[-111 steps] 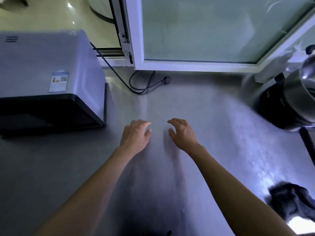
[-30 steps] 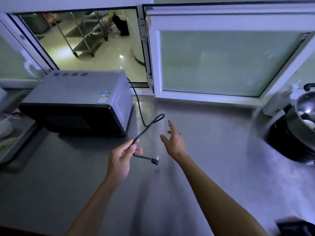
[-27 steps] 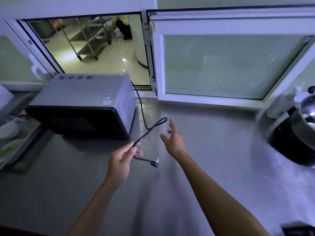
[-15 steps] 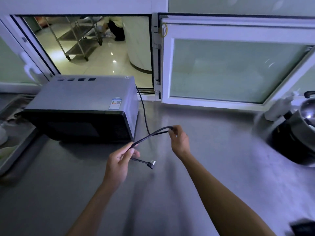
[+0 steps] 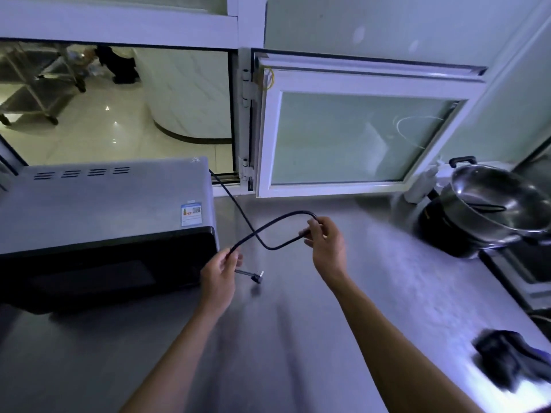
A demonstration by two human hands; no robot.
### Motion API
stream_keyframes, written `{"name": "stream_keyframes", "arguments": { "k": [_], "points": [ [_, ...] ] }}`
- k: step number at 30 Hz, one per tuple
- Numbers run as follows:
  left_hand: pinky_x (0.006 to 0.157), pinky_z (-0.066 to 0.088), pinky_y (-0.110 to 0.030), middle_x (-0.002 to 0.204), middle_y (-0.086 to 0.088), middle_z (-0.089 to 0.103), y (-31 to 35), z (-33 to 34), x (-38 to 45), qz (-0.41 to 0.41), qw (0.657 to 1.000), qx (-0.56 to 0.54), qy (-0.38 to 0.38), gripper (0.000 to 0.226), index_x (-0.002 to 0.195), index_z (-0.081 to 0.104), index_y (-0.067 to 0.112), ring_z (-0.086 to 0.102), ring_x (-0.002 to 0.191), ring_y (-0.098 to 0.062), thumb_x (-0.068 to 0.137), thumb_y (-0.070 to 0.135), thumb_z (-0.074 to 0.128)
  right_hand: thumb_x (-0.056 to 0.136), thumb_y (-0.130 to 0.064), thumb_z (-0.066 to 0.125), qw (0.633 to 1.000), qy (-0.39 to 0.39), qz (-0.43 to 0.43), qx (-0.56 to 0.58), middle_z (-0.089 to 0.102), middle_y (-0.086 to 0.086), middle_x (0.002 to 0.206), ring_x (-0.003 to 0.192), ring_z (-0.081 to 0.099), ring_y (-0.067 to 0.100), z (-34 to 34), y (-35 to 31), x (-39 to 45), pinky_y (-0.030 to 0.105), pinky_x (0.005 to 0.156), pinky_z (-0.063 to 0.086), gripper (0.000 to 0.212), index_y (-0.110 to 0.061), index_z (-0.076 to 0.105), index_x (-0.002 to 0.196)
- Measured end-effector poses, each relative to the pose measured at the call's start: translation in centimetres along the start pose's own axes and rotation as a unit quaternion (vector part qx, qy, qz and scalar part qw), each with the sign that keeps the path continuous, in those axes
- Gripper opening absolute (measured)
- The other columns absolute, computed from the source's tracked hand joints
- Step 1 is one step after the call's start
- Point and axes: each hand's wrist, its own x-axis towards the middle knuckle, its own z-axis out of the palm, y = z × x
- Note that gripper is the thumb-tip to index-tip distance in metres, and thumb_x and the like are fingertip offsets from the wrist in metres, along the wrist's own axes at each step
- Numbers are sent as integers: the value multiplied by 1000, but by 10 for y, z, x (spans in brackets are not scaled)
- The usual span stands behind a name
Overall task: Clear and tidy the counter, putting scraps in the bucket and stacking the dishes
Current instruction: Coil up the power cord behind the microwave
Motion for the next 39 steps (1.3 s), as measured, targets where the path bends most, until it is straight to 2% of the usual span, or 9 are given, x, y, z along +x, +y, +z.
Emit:
{"name": "stream_keyframes", "arguments": {
  "k": [7,11,15,18,21,27,30,34,39],
  "points": [
    [77,49,-42,86,-1,66,22,28,35,99,992,75,-20,27,96,62,17,63,85,-23,105,35,44,101,-29,53,999,24,-19,45,64,1,71,73,74,29,-22,-29,-1,43,66,62,21,-29,62,82],
    [110,40,-38,130,-1,62,24,40,49,127,981,145,-7,35,130,60,10,53,126,-17,105,29,43,102,-27,52,996,20,-42,72,64,1,71,72,75,30,-23,-45,2,37,63,61,18,-24,63,89],
    [107,41,-41,127,-2,61,20,49,59,154,970,187,-27,31,128,60,13,51,127,-22,106,22,41,103,-23,51,994,5,-53,96,63,5,72,73,74,33,-21,-58,8,38,65,62,20,-12,61,90],
    [117,26,-28,145,-5,50,13,52,63,138,967,204,-61,40,140,50,16,37,141,-19,102,19,40,104,-21,51,993,-8,-58,106,64,5,71,73,74,33,-20,-66,14,40,67,62,20,-12,62,90],
    [119,26,-35,155,-4,38,7,55,66,140,947,277,-82,55,148,39,19,30,146,-18,95,25,54,104,-21,51,991,-14,-54,123,63,7,71,74,74,35,-21,-69,23,39,66,62,20,-12,63,91],
    [114,33,-35,135,-9,54,13,73,89,213,914,343,-36,41,131,54,9,43,136,-27,97,34,53,104,-25,52,985,2,-50,162,60,12,72,73,73,36,-33,-65,40,38,65,61,25,-12,63,86],
    [100,45,-45,130,-6,56,16,80,98,231,891,388,-36,21,117,60,9,44,134,-30,99,18,54,104,-27,51,986,16,-60,156,60,12,70,72,74,34,-43,-59,48,39,65,62,27,-15,63,83],
    [85,47,-45,124,-4,59,18,79,109,234,852,466,-42,16,112,59,7,45,135,-32,97,12,55,103,-29,50,989,34,-81,119,65,6,66,68,74,29,-60,-53,57,37,65,62,24,-25,68,87],
    [67,46,-39,104,-6,61,21,65,122,253,830,494,-52,8,99,58,10,58,115,-32,92,9,62,103,-25,49,991,43,-83,95,67,5,64,68,73,27,-66,-48,62,34,64,62,21,-27,69,96]
  ]
}}
